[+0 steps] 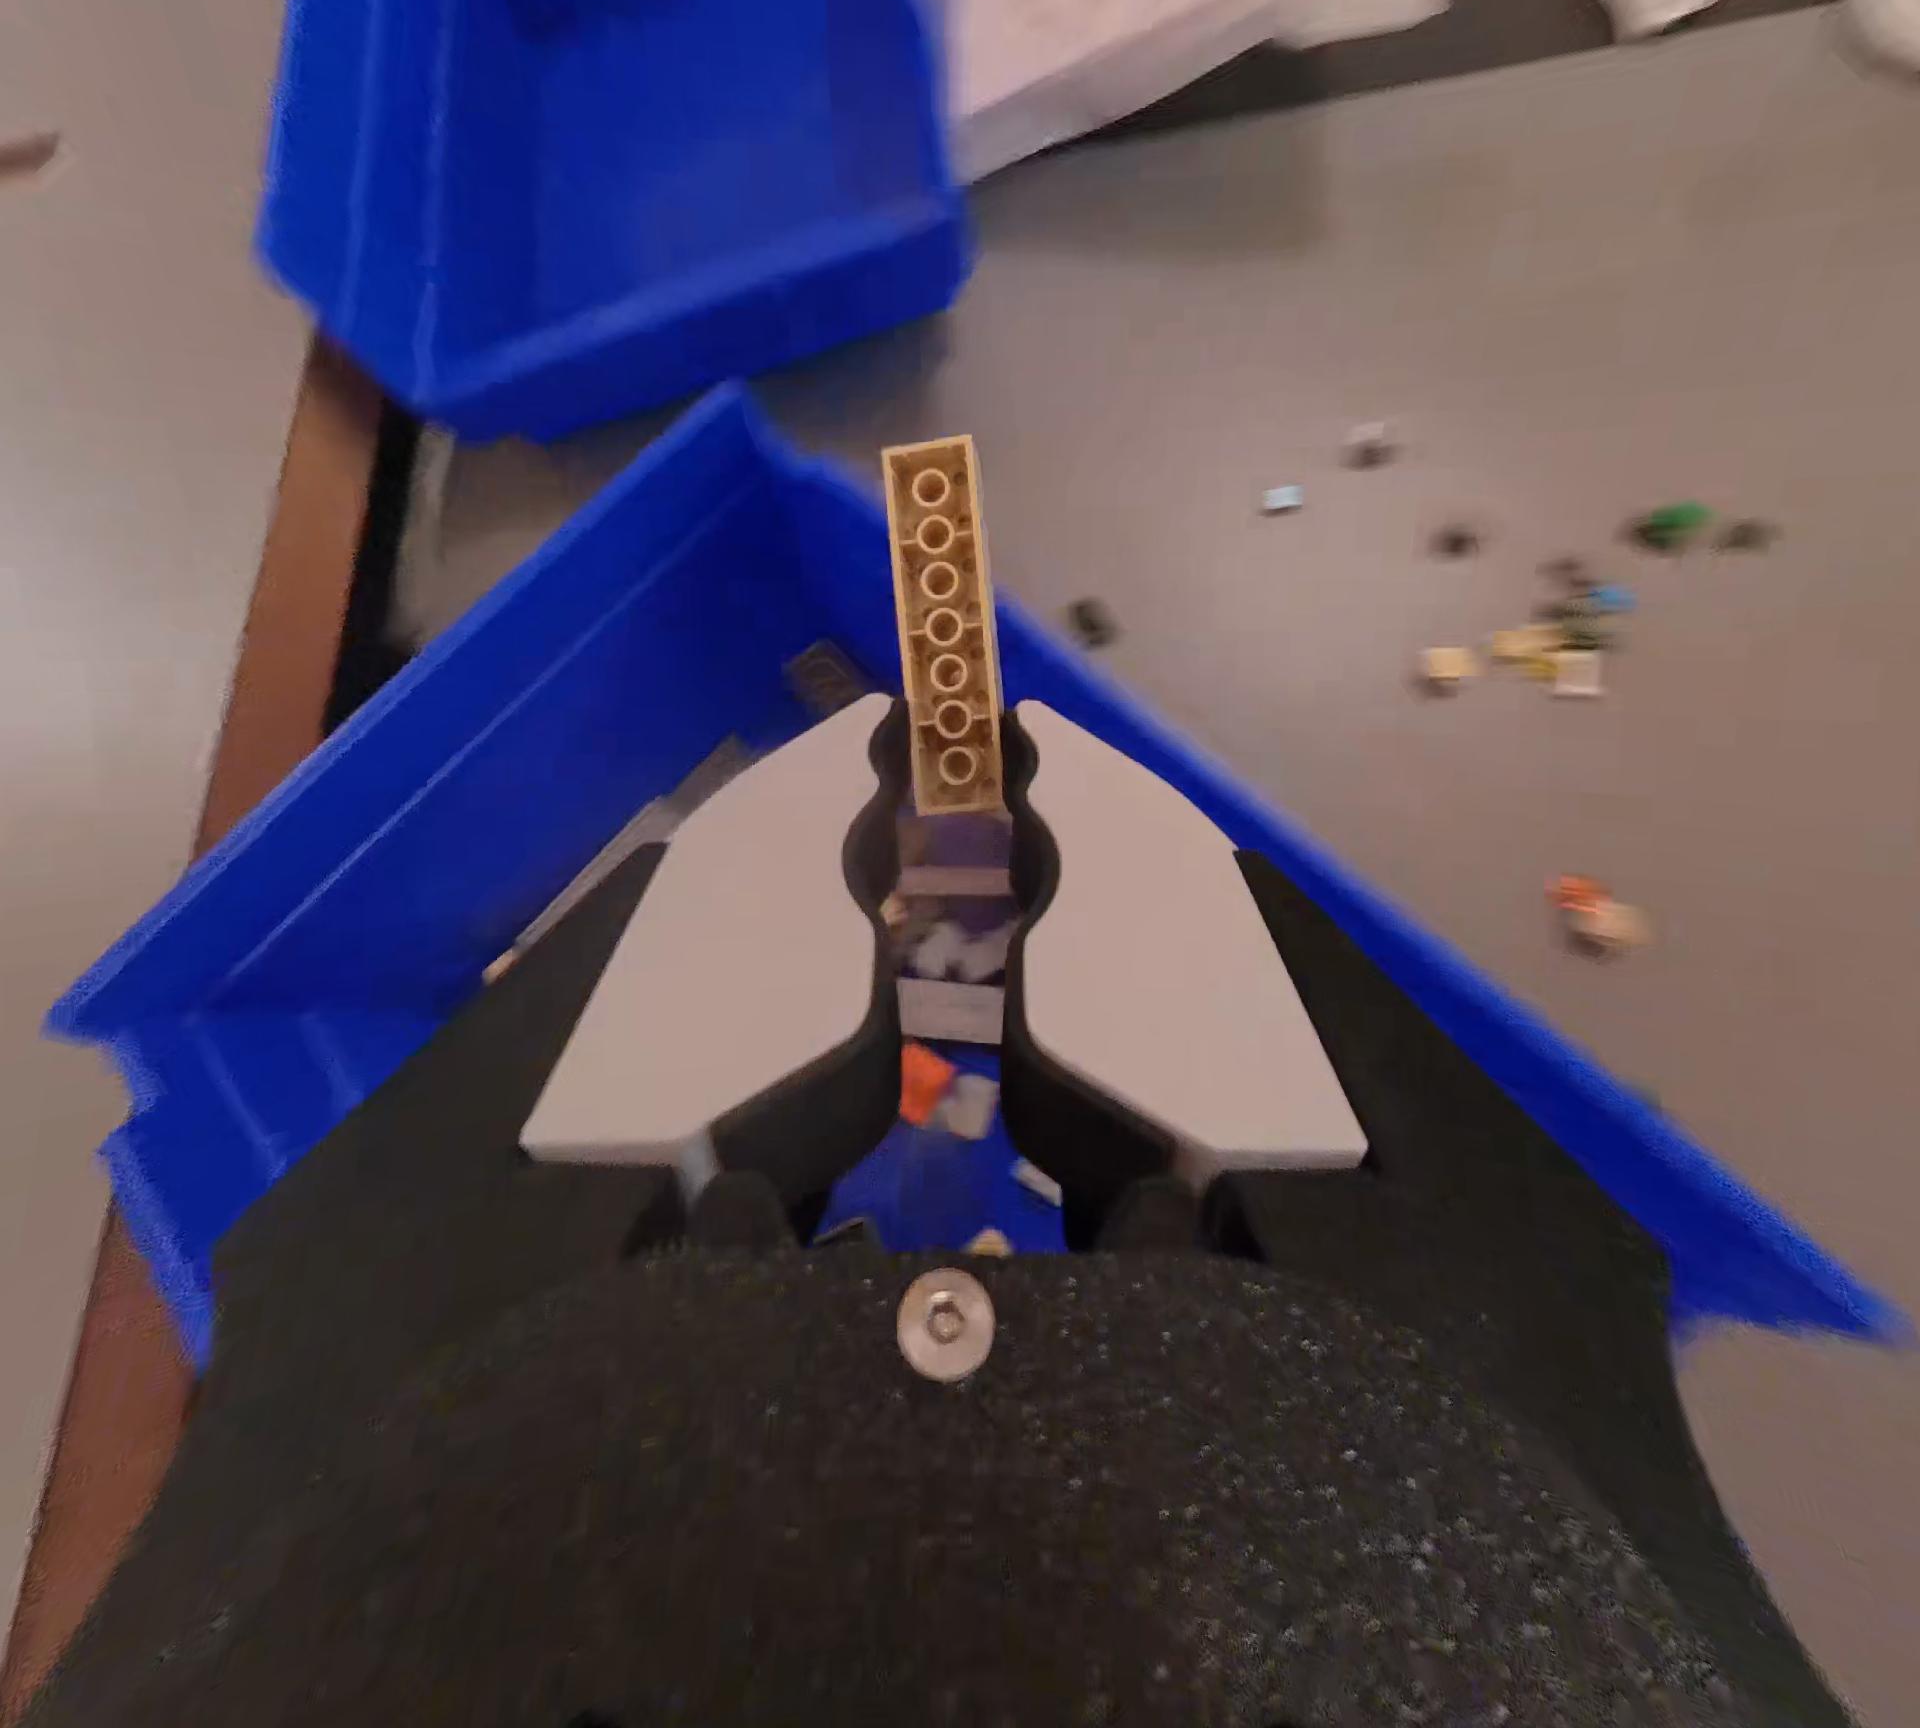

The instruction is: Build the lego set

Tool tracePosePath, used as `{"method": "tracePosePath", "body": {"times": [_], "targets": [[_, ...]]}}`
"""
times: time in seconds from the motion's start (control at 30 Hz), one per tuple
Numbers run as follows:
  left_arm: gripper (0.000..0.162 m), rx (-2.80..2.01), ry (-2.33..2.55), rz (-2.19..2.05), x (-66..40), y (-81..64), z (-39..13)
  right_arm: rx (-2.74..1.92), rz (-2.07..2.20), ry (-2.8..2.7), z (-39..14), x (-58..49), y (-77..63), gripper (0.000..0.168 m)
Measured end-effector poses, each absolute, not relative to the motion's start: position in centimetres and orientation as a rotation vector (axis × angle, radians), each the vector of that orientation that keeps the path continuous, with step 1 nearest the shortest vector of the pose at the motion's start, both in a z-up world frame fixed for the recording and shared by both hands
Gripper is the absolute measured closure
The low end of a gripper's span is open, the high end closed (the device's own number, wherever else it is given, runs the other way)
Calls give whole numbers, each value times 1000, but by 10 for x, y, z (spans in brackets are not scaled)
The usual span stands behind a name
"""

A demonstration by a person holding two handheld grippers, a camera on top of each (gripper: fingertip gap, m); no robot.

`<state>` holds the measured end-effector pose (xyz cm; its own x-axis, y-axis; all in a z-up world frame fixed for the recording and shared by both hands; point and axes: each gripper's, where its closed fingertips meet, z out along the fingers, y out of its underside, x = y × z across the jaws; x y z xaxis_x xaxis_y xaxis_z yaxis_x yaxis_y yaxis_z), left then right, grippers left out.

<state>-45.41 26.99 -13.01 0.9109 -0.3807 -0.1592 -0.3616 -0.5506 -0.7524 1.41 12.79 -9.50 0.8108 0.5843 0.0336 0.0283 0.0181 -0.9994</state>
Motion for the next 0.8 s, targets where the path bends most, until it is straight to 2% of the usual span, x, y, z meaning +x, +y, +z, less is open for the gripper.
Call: {"method": "tracePosePath", "body": {"times": [0.17, 0.4, 0.6, 0.8], "targets": [[145, -2061, 868, -433, -329, 204, -98, -1383, 374, -770, -87, -20, 105, 163], [145, -1843, 1342, -982, -173, 98, -104, -1363, 526, -1065, -89, -67, 70, 151], [145, -1626, 1488, -1164, -103, 50, -112, -1490, 728, -1065, -95, -74, 53, 137], [146, -1521, 1511, -1216, -77, 35, -113, -1510, 869, -949, -94, -69, 43, 142]]}}
